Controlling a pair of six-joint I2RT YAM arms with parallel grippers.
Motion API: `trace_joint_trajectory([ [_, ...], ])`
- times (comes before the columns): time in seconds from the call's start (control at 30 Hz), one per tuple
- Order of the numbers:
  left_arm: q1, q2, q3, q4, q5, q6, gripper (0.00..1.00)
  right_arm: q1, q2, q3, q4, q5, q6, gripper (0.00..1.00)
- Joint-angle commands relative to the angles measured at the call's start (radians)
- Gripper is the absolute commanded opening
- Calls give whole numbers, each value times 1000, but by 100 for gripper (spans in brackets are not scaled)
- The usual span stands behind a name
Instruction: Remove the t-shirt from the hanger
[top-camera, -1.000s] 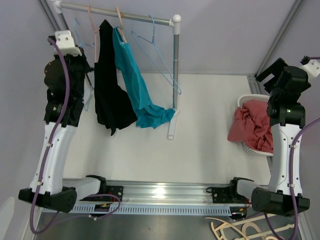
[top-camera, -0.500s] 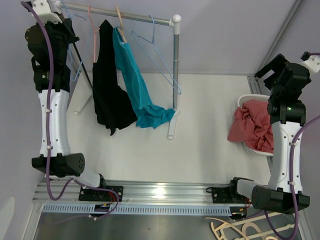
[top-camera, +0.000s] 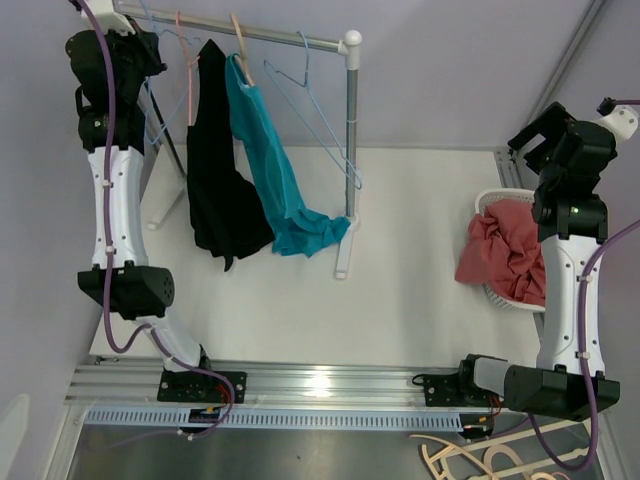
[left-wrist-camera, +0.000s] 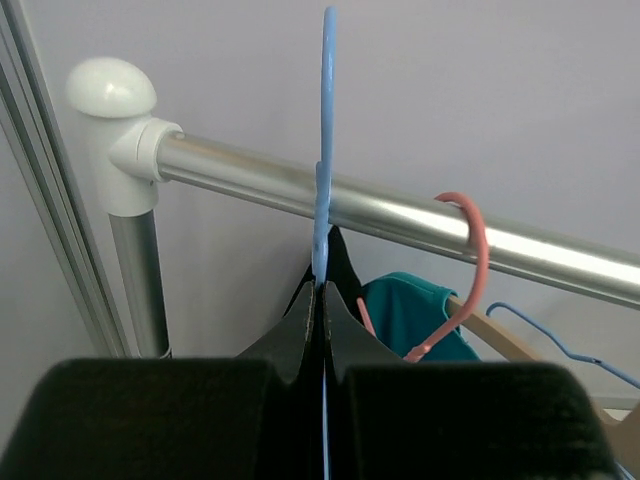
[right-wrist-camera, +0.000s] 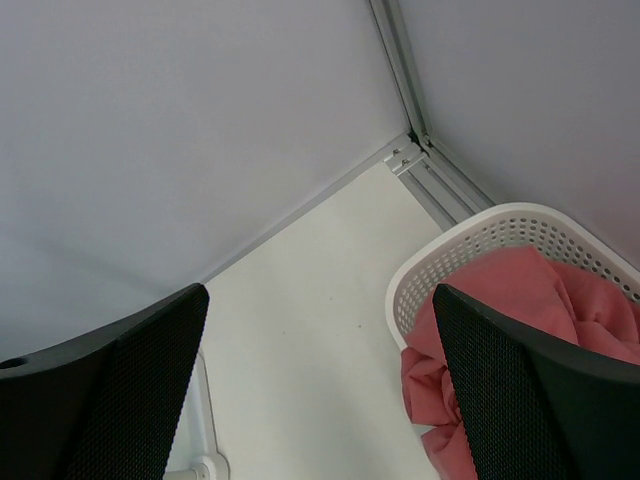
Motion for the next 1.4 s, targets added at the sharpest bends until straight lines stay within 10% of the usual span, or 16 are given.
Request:
trace_joint_trajectory([
  [0.0, 11, 23, 66, 9, -10, -20, 1, 9, 11, -2, 49, -16, -10, 99],
  [0.27, 20, 82, 95, -27, -53, -39, 1, 22, 22, -18, 66, -7, -15, 99],
  [0.47, 20, 58, 83, -41, -117, -29, 31, 44, 25, -32, 80, -5, -8, 99],
  [0.8, -12, -66, 91, -73, -255, -10, 45, 58, 25, -36, 72, -2, -4, 99],
  [0.9, -73, -123, 80, -67, -342, 21, 64, 62, 23, -39, 67, -10, -2, 99],
  [1.1, -318, -191, 54, -50, -591, 156, 60, 68, 19, -36, 54, -19, -4, 99],
  [1.37, -358, -128, 100, -145, -452, 21, 64, 78, -3, -39, 37, -30, -5, 99],
])
